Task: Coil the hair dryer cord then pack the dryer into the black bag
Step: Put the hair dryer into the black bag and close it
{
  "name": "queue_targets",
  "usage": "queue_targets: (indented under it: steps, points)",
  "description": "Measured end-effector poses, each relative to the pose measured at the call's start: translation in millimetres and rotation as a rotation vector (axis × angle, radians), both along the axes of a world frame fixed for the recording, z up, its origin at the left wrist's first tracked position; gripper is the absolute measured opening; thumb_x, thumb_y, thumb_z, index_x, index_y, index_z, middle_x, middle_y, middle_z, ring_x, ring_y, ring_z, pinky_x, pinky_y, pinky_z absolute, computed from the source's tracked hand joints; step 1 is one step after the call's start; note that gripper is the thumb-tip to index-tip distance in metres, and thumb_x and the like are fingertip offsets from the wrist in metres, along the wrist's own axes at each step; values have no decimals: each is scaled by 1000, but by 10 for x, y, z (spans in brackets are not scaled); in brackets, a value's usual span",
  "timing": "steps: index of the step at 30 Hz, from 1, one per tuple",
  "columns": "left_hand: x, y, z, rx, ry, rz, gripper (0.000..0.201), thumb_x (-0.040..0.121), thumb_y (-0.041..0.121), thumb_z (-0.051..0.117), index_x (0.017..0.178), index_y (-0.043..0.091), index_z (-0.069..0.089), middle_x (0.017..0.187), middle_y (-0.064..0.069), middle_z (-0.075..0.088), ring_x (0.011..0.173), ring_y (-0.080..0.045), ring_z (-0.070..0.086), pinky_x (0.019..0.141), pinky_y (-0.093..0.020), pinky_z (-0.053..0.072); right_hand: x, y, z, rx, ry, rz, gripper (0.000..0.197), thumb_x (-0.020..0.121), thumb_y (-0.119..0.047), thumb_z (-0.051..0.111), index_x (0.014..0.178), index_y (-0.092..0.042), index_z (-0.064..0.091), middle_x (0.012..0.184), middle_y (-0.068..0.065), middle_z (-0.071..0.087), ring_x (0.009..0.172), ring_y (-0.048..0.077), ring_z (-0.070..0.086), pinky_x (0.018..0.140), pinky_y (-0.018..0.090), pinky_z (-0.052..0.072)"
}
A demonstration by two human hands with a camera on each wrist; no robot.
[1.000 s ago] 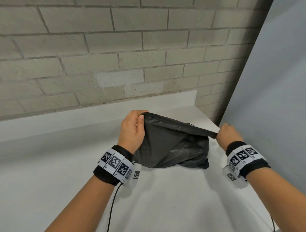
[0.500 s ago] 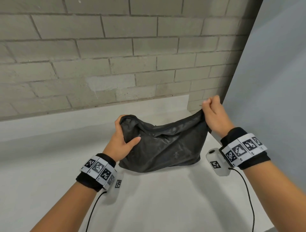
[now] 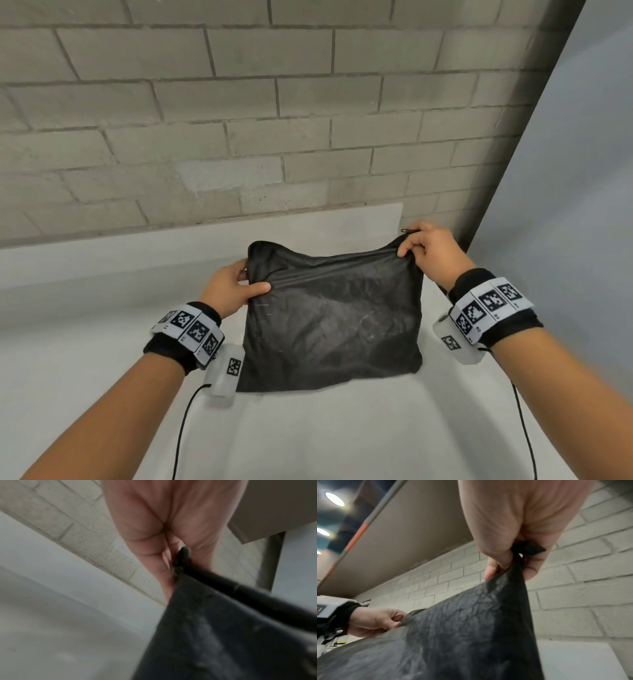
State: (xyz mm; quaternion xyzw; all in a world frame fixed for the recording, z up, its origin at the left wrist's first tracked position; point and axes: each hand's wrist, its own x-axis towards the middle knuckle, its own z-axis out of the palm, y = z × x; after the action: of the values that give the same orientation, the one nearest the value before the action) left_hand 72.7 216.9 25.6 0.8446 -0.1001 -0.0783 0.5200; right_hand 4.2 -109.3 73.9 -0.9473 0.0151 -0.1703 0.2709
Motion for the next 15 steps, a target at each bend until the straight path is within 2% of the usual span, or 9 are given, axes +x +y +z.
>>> queue_targets:
  steps: [1,3,4,6,8,9,11,13,15]
  points:
    - [87,-7,-42,8,23,35,47,78,3,66,122,2,53,86,-8,61,82,-23,60,64,-23,57,97,-33,-49,-6,3,-3,31,81,20,42,78,11,71,112,27,59,106,38,55,84,7,26]
    - [224,-36,-107,67,28,60,29,77,1,66,105,-1,59,68,-6,56,66,-24,58,53,-14,53,289,-90,-135,-12,23,4,29,83,17,44,82,9,72,113,26,57,106,38,55,85,8,26]
    - [278,-59,-116,86,19,63,27,76,1,66,101,3,57,67,-5,54,63,-25,58,50,-13,52,372,-115,-167,-13,44,11,28,84,16,44,83,9,71,113,27,56,106,38,55,85,8,26]
    - [409,-120,-121,64,12,67,39,77,-1,65,106,14,43,71,-7,55,59,-23,57,47,-14,50,560,-179,-230,-31,89,32,25,85,14,45,87,10,70,113,28,54,105,39,54,82,8,26]
    - [554,-161,-133,60,-12,59,45,80,-2,61,105,22,33,75,-7,58,59,-23,58,54,-20,54,744,-253,-303,-50,156,49,25,87,11,45,95,8,68,118,26,51,108,38,52,82,8,25]
    - [621,-179,-143,86,-31,45,41,81,-2,59,102,24,35,78,-7,59,61,-24,59,59,-25,55,822,-292,-344,-74,194,66,26,88,9,45,102,5,66,123,23,48,112,36,50,85,8,25]
    - [805,-218,-181,163,-65,9,26,84,-1,55,87,24,50,86,-7,59,66,-25,58,63,-29,52,1008,-376,-430,-131,280,104,32,89,6,45,116,-1,60,133,18,41,120,32,45,97,14,26]
    - [985,-269,-222,213,-76,12,32,85,-1,54,70,27,62,92,-5,63,72,-26,60,67,-29,53,1185,-439,-486,-159,344,125,38,89,4,46,126,-4,52,139,15,35,126,30,40,107,22,25]
    - [1150,-331,-249,231,-72,30,33,85,-1,54,70,27,66,96,-8,67,79,-27,62,77,-34,53,1369,-496,-515,-173,366,143,42,89,3,47,130,-5,47,141,14,31,127,30,38,109,24,24]
